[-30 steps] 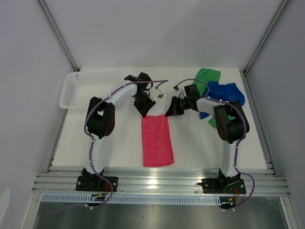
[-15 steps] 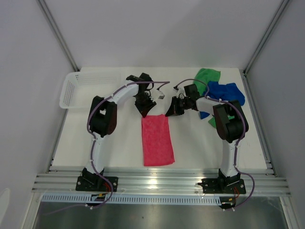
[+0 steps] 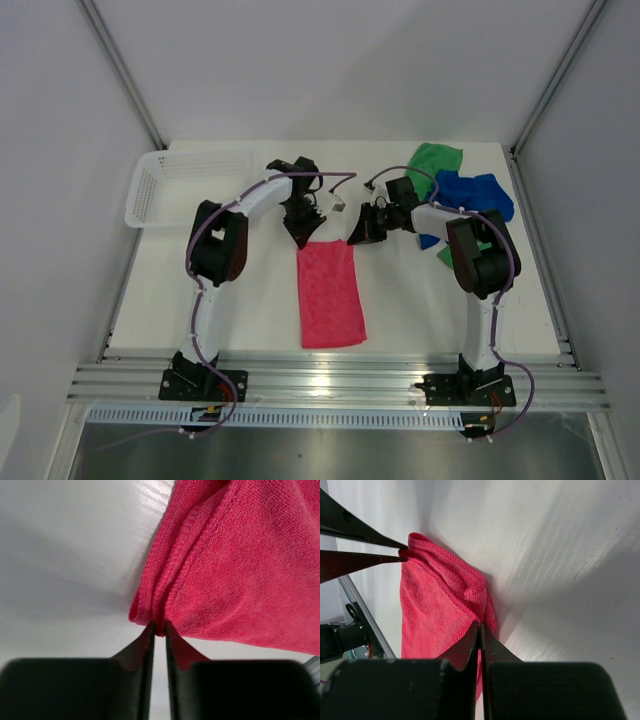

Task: Roll the towels
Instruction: Fold the towel

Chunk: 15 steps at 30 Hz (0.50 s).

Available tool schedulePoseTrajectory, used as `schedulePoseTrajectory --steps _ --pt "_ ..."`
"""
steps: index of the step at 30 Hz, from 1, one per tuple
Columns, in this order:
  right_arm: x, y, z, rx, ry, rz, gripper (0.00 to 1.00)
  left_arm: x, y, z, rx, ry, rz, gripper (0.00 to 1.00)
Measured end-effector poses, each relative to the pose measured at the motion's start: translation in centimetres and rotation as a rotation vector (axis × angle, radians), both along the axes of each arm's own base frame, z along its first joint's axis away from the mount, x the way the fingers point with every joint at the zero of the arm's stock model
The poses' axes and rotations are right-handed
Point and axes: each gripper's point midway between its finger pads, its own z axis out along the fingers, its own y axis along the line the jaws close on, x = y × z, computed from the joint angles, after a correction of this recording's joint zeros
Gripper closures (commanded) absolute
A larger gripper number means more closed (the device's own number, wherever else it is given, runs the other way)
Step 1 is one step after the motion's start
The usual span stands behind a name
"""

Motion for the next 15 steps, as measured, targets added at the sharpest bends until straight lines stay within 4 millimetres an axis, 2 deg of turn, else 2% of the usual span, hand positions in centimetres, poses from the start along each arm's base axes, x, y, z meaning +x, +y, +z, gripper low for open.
schedulePoseTrajectory --steps 1,2,10,15 --pt "0.0 0.0 -0.1 -0.001 0.002 0.000 1.00 -0.1 0.0 0.0 -0.001 0.006 0.005 0.97" --pt "0.0 0.0 -0.2 -0.002 0.003 -0.001 1.00 -0.2 -0.1 -0.1 -0.003 0.011 0.011 0.99" --pt "0.0 -0.2 -0.3 -0.012 -0.002 0.001 1.00 0.1 0.1 -0.2 -0.002 0.010 0.068 0.99" --pt "0.4 -0.1 0.8 -0.007 -0.033 -0.005 1.00 1.2 0.8 0.4 -0.014 -0.027 0.113 0.99"
